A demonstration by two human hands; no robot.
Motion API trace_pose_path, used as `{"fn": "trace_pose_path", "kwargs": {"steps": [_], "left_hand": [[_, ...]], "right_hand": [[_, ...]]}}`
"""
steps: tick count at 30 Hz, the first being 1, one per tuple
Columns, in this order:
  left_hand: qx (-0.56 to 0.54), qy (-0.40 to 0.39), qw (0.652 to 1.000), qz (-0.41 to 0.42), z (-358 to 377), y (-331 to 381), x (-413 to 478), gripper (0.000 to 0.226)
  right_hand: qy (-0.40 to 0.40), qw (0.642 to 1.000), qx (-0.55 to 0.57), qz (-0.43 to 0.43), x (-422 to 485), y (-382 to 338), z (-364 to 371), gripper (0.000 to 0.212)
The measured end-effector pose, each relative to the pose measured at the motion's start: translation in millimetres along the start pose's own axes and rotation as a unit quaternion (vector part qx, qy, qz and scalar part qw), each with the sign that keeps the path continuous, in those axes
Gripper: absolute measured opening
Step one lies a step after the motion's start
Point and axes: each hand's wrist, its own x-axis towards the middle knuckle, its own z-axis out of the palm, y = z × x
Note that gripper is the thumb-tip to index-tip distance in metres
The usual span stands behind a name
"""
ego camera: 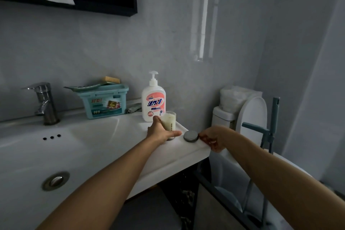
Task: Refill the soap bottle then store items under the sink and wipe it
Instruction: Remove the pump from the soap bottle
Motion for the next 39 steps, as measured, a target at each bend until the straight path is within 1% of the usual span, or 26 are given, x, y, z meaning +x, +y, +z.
{"fn": "trace_pose_path", "kwargs": {"steps": [2,5,8,9,12,13,15,18,20,23,25,27,30,33,36,38,39], "left_hand": [[-0.027,-0.011,1.0,-0.003,-4,1,-2,0.088],[-0.106,-0.024,0.994,-0.008,-12,7,-6,0.083],[-0.141,-0.02,0.99,-0.003,-26,10,-6,0.082],[-0.147,-0.018,0.989,-0.004,-31,13,-8,0.077],[-0.158,0.004,0.987,0.003,-48,20,-12,0.036],[-0.157,0.01,0.988,0.008,-53,25,-15,0.032],[-0.152,0.024,0.988,0.013,-61,28,-14,0.034],[-0.141,0.046,0.989,0.008,-69,27,-5,0.029],[-0.122,0.07,0.99,0.0,-75,27,1,0.038],[-0.096,0.097,0.99,-0.018,-81,23,10,0.056],[-0.068,0.099,0.993,-0.025,-83,19,20,0.07],[-0.049,0.104,0.993,-0.024,-84,17,29,0.082],[-0.045,0.092,0.994,-0.024,-84,15,47,0.091],[-0.043,0.082,0.996,-0.012,-80,14,67,0.101],[-0.082,0.066,0.994,-0.019,-76,14,88,0.109],[-0.112,0.053,0.992,-0.006,-72,6,105,0.121],[-0.118,0.045,0.992,-0.003,-69,2,112,0.124]], "right_hand": [[-0.005,1.0,0.003,0.001,-3,0,0,0.038],[-0.011,1.0,0.004,0.006,-2,-1,0,0.039],[-0.004,1.0,-0.026,0.011,1,-5,1,0.042],[0.005,0.999,-0.044,0.009,2,-6,0,0.041],[0.029,0.997,-0.073,-0.005,2,-12,-1,0.039],[0.031,0.997,-0.073,-0.008,3,-14,0,0.039],[0.033,0.997,-0.071,-0.018,2,-18,1,0.039],[0.067,0.994,-0.076,-0.042,-1,-25,2,0.036],[0.095,0.991,-0.073,-0.063,0,-32,-1,0.035],[0.115,0.987,-0.06,-0.098,1,-47,-3,0.034],[0.124,0.982,-0.055,-0.135,3,-61,-5,0.033],[0.13,0.971,-0.077,-0.184,3,-77,-5,0.032],[0.126,0.952,-0.115,-0.253,3,-102,0,0.022],[0.109,0.947,-0.108,-0.282,7,-131,16,0.018],[0.109,0.942,-0.103,-0.302,14,-159,37,0.022],[0.097,0.933,-0.091,-0.334,22,-177,50,0.039],[0.089,0.928,-0.088,-0.351,24,-183,55,0.046]]}}
